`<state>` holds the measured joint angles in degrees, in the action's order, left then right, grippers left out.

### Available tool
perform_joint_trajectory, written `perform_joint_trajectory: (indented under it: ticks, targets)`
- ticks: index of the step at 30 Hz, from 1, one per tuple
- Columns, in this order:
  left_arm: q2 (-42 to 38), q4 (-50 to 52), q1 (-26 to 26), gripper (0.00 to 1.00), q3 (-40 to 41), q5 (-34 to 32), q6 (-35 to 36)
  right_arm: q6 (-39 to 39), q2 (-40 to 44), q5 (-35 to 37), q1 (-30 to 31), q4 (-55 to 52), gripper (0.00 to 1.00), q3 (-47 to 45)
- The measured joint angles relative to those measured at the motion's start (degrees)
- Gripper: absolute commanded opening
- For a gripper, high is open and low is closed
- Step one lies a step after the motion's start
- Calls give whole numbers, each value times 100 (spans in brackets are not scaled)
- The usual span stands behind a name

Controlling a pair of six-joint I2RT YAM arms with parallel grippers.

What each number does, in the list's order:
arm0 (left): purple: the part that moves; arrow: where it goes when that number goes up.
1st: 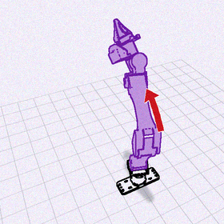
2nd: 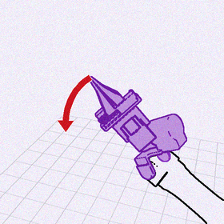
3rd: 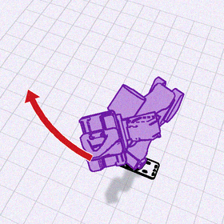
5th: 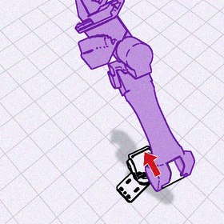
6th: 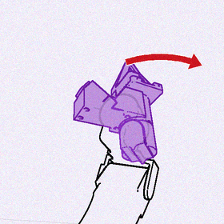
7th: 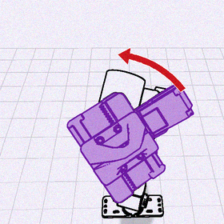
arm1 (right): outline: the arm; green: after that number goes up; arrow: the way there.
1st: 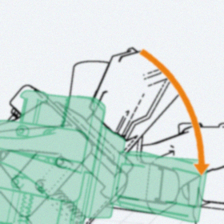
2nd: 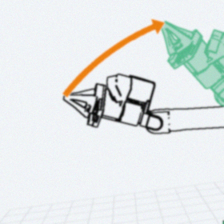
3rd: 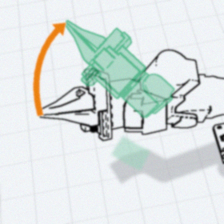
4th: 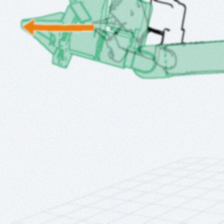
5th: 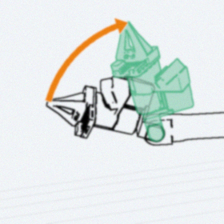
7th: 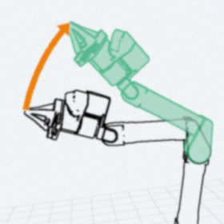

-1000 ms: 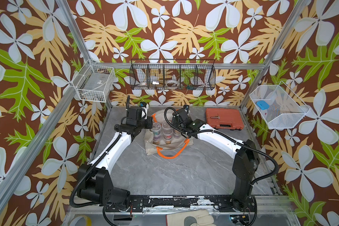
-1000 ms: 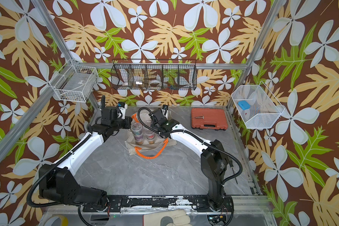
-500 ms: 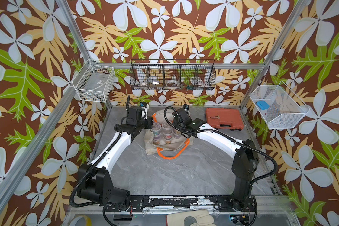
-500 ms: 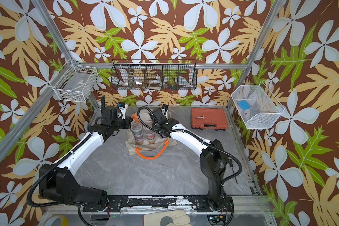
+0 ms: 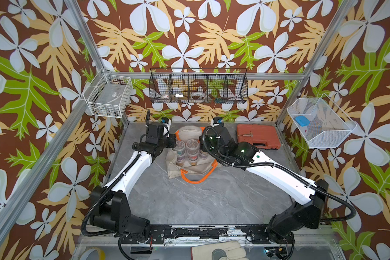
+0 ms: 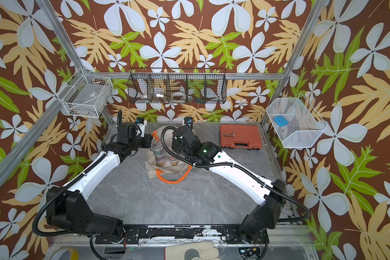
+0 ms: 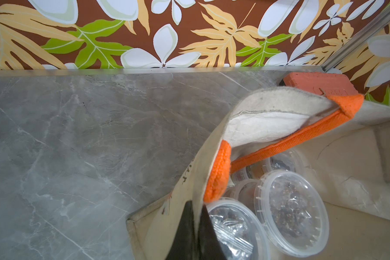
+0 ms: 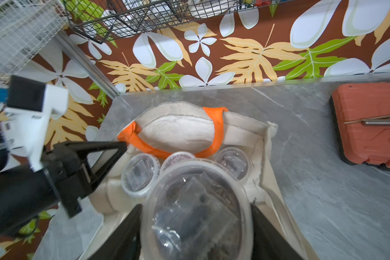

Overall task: Take out the seed jars from the canvas bag
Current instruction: Pick up the seed jar from the canvas bag, then place the seed jar at the center of the board.

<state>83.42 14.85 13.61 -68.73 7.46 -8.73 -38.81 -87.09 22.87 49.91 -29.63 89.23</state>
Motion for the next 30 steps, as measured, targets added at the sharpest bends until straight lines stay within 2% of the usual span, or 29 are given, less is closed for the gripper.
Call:
perform_joint_trajectory:
  ticks: [7,17,22,30]
  targets:
    - [20,-4,0,0,-4,-57,-2,-225,1764,385,-7,-151,63,-1526]
    - [20,22,0,0,-22,-81,2,-1158,3499,1005,-15,-625,64,-4039]
    - [17,20,0,0,-22,-81,2,-1390,3442,1067,-15,-374,65,-4828]
    - [-7,24,0,0,-22,-83,2,-1344,2433,1058,-37,540,66,-5082]
